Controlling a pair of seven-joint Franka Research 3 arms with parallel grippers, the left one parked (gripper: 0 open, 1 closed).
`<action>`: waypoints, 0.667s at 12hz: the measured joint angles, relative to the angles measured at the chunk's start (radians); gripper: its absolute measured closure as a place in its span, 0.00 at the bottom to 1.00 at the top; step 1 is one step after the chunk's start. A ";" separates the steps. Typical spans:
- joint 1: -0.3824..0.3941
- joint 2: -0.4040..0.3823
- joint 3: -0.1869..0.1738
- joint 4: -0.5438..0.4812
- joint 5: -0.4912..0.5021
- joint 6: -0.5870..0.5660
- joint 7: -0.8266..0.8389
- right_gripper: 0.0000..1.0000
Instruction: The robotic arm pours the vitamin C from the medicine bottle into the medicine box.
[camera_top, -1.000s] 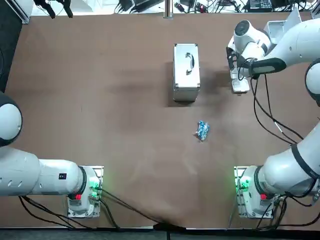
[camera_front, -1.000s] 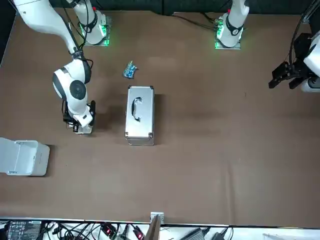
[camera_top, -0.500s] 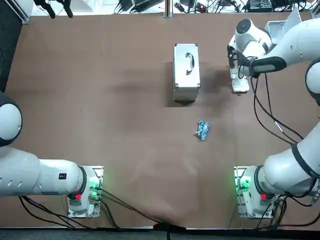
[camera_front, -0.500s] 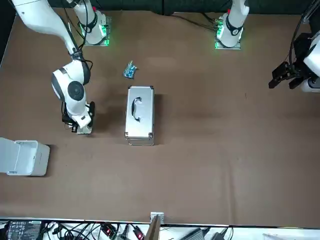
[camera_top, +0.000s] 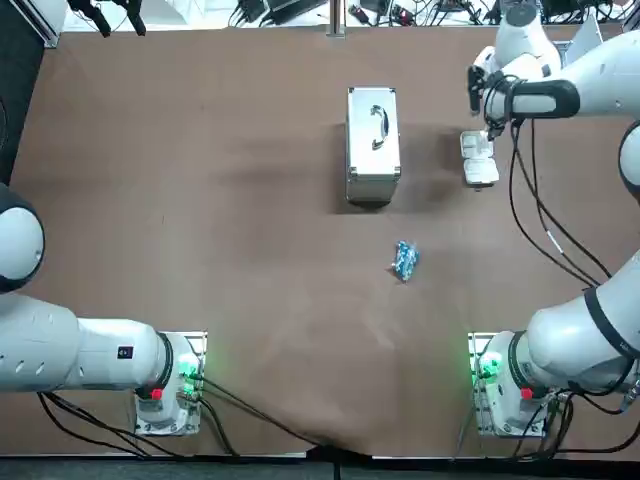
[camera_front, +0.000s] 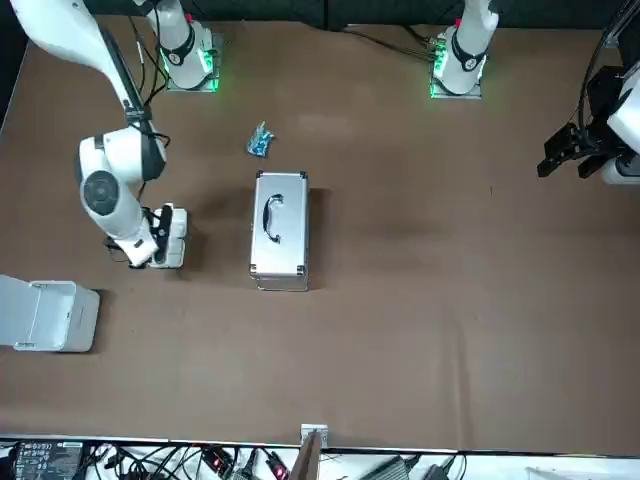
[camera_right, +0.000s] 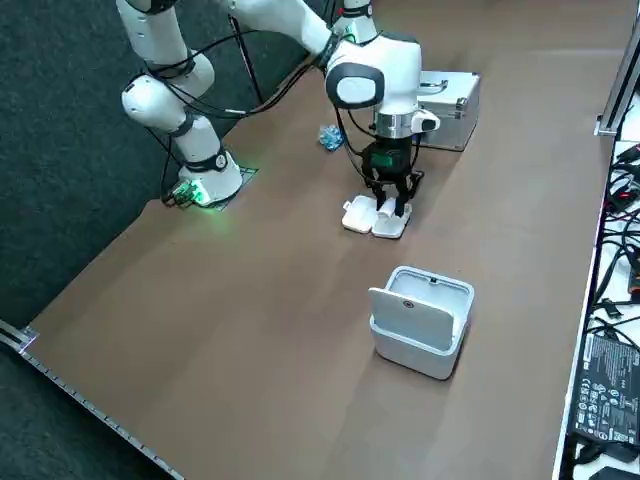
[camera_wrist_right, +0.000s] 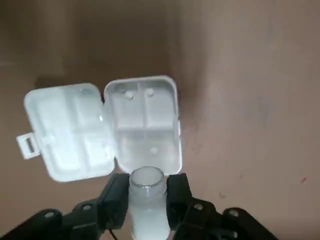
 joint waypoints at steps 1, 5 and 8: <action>-0.011 -0.007 -0.011 0.000 0.058 -0.007 -0.048 0.58; -0.041 -0.012 -0.057 0.000 0.372 -0.017 -0.313 0.58; -0.049 -0.013 -0.111 0.000 0.586 -0.055 -0.495 0.58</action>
